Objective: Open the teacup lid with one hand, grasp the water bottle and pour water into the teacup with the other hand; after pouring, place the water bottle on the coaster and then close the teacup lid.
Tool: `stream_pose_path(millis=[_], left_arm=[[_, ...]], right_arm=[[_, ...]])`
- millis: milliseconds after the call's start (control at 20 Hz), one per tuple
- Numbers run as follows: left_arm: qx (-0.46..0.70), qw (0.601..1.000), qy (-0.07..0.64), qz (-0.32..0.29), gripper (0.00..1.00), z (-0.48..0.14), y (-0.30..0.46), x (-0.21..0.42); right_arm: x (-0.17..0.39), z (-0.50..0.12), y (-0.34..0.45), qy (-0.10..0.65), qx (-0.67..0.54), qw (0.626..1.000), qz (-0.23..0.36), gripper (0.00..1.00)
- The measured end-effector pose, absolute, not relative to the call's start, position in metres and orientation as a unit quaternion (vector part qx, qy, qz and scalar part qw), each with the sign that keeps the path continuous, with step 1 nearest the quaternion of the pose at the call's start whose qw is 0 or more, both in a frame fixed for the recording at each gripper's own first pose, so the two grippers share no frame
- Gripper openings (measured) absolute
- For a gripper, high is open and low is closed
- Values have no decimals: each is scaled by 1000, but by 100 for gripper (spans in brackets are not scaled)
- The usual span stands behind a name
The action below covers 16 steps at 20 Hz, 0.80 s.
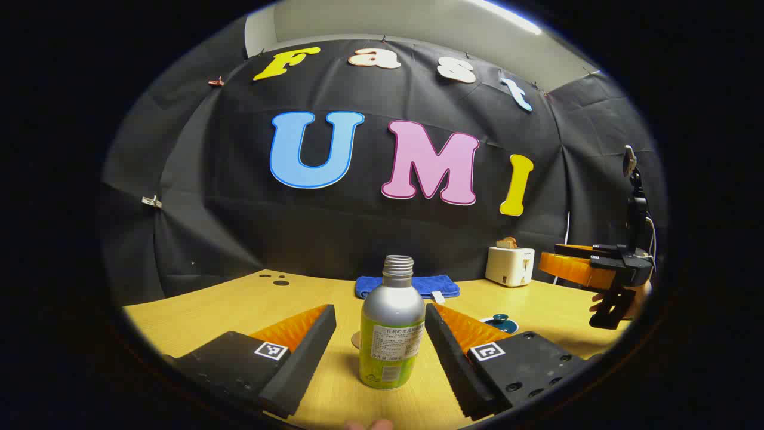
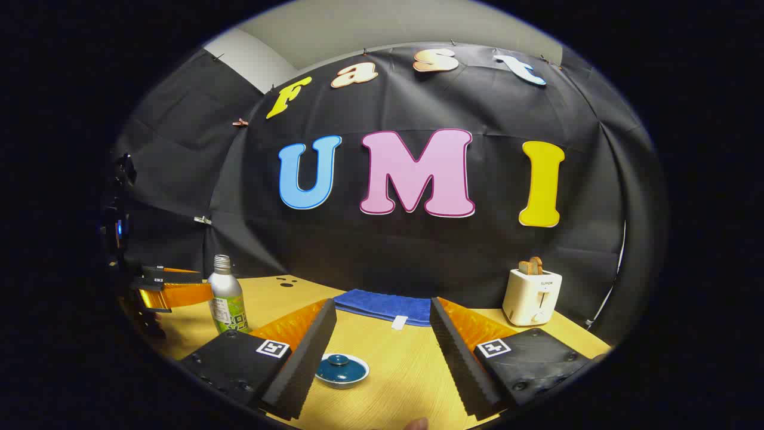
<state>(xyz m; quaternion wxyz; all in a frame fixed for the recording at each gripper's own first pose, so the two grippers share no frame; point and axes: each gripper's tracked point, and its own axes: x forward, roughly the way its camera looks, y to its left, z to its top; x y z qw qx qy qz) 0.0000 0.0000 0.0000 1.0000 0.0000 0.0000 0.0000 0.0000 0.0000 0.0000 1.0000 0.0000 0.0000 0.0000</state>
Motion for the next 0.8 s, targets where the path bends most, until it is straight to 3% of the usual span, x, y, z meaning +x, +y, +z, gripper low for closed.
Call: stream_pose_path(millis=[800], left_arm=[[-4,1000,27,-3,95,-13,-14,6]], right_arm=[[13,-38,24,78,28,995,59,97]])
